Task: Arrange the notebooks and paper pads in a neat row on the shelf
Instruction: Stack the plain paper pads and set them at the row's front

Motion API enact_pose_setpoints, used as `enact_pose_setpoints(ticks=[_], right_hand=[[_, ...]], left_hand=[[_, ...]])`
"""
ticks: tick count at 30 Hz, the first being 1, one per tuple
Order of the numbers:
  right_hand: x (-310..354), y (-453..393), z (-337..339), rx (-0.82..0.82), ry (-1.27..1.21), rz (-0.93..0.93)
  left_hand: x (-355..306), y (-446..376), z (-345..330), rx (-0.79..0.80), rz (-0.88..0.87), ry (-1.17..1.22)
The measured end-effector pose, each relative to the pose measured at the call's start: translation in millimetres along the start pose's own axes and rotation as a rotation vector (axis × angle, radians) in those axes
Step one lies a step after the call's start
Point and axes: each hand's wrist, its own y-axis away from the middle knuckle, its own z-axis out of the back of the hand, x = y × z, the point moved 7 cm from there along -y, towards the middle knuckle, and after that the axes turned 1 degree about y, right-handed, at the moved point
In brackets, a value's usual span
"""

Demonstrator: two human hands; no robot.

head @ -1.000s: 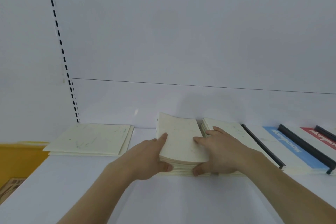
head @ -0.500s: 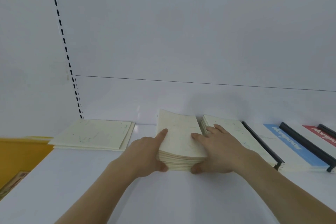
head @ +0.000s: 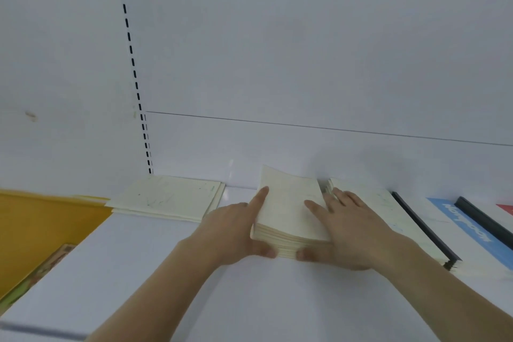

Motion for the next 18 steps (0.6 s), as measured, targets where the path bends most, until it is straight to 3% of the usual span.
enact_pose_setpoints(ticks=[6, 8, 11, 14, 18], right_hand=[[52, -11, 42, -0.305, -0.1, 0.104], [82, -17, 54, -0.452, -0.104, 0.169], [130, -31, 64, -0.604, -0.057, 0.275], [177, -56, 62, -0.506, -0.028, 0.337], [209, -92, 43, -0.27, 0.098, 0.228]], left_hand=[[48, 28, 34, -0.328, 0.083, -0.002], [76, 34, 37, -0.355, 0.154, -0.105], [120, 42, 33, -0.267, 0.289, -0.236], [146, 48, 25, -0.143, 0.284, -0.274], [163, 50, 26, -0.119, 0.179, -0.197]])
